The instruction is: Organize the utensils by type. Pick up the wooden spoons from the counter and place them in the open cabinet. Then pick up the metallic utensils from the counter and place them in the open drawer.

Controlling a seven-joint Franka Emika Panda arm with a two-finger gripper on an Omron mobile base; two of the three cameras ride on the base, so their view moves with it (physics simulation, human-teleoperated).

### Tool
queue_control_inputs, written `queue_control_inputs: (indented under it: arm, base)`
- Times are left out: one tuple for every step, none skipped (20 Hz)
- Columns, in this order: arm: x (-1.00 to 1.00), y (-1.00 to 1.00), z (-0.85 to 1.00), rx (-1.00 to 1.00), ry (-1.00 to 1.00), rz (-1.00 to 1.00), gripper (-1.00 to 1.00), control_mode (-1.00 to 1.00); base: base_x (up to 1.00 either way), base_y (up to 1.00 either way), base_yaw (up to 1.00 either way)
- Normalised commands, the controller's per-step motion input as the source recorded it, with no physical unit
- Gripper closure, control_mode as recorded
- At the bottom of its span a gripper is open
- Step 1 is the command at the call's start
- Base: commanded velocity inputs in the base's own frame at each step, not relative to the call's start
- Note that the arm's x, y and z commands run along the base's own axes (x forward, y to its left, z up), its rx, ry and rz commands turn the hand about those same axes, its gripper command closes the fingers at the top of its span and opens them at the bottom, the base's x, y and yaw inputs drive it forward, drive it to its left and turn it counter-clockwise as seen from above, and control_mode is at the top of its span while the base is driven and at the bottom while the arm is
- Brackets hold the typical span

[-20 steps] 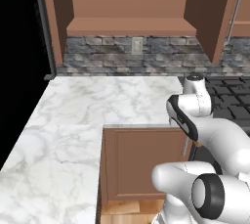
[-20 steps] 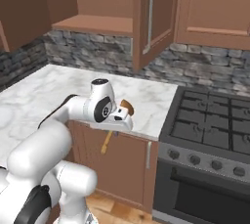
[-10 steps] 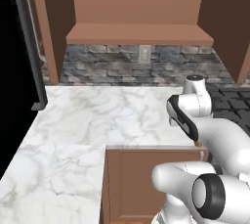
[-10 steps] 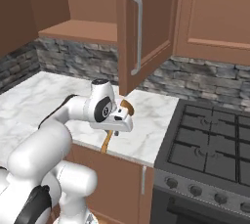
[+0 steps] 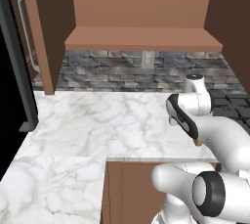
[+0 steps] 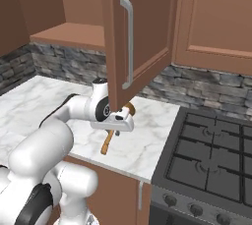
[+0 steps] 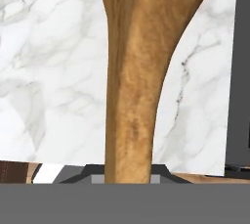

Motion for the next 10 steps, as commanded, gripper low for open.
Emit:
queue_control_inputs:
  arm:
    - [0.00,0.00,0.00,0.00,0.00,0.00,1.00,1.00]
    - [0.00,0.00,0.00,0.00,0.00,0.00,1.00,1.00]
    - [0.00,0.00,0.00,0.00,0.00,0.00,1.00,1.00]
    - [0.00,0.00,0.00,0.00,0.00,0.00,1.00,1.00]
    - [0.00,0.00,0.00,0.00,0.00,0.00,1.00,1.00]
    - [0.00,0.00,0.00,0.00,0.00,0.00,1.00,1.00]
    - [0.00,0.00,0.00,0.00,0.00,0.00,1.00,1.00]
    - [0.00,0.00,0.00,0.00,0.00,0.00,1.00,1.00]
    - [0.00,0.00,0.00,0.00,0.00,0.00,1.00,1.00]
    - [0.00,0.00,0.00,0.00,0.00,0.00,1.00,1.00]
  base:
    - [0.00,0.02,0.00]
    - [0.00,0.00,0.00]
    - [0.00,0.00,0.00]
    - [0.00,0.00,0.00]
    - [0.00,0.00,0.00]
    - [0.04,0.00,0.00]
    - [0.29,0.00,0.00]
    - [0.29,0.00,0.00]
    - [0.27,0.00,0.00]
    - [0.24,0.00,0.00]
